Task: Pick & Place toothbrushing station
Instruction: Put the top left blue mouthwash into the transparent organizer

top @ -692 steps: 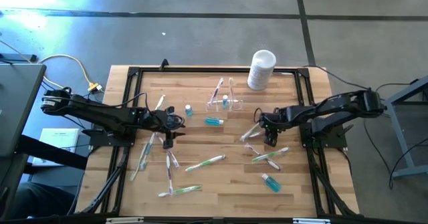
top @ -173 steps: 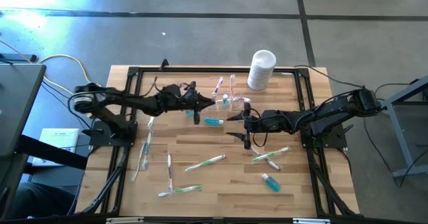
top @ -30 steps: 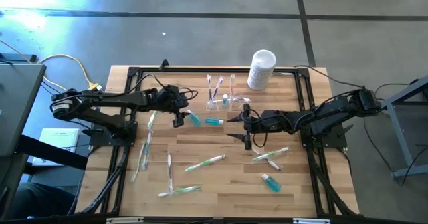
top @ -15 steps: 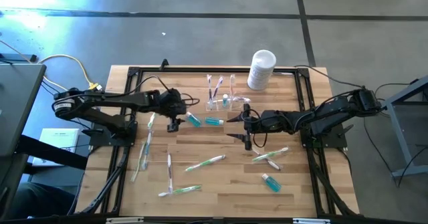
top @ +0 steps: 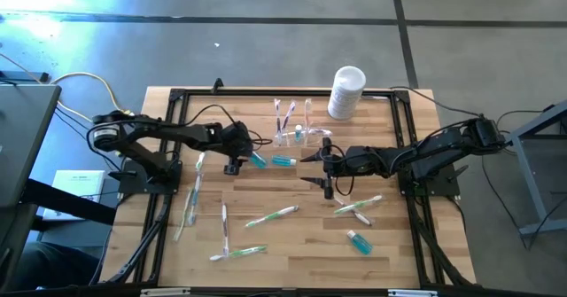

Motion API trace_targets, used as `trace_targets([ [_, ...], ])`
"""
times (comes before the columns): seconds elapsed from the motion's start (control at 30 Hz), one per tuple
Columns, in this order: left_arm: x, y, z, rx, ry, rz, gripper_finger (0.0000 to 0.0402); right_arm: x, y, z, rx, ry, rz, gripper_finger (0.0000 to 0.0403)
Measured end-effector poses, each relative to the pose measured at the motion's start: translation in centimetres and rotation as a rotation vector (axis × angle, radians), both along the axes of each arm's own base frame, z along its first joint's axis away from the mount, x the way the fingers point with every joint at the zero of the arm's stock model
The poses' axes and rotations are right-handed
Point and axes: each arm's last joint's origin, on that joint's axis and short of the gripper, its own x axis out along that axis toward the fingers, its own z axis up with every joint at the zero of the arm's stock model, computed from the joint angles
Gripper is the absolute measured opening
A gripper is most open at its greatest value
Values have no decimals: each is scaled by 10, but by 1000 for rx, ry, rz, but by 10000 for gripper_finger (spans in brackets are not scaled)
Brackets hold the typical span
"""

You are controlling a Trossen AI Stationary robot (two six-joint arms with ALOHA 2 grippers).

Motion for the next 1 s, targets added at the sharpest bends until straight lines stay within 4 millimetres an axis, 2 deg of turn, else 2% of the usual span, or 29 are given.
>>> trace_targets([
  [0.37,5,2,0,59,-28,-45,227,0,0,0,0,1,0,247],
  [0.73,10,3,-15,46,10,-96,224,0,0,0,0,1,0,247],
  [0.87,11,3,-15,43,0,-100,195,0,0,0,0,1,-1,247],
  [1.0,11,3,-15,35,2,-103,139,0,0,0,0,2,-1,247],
])
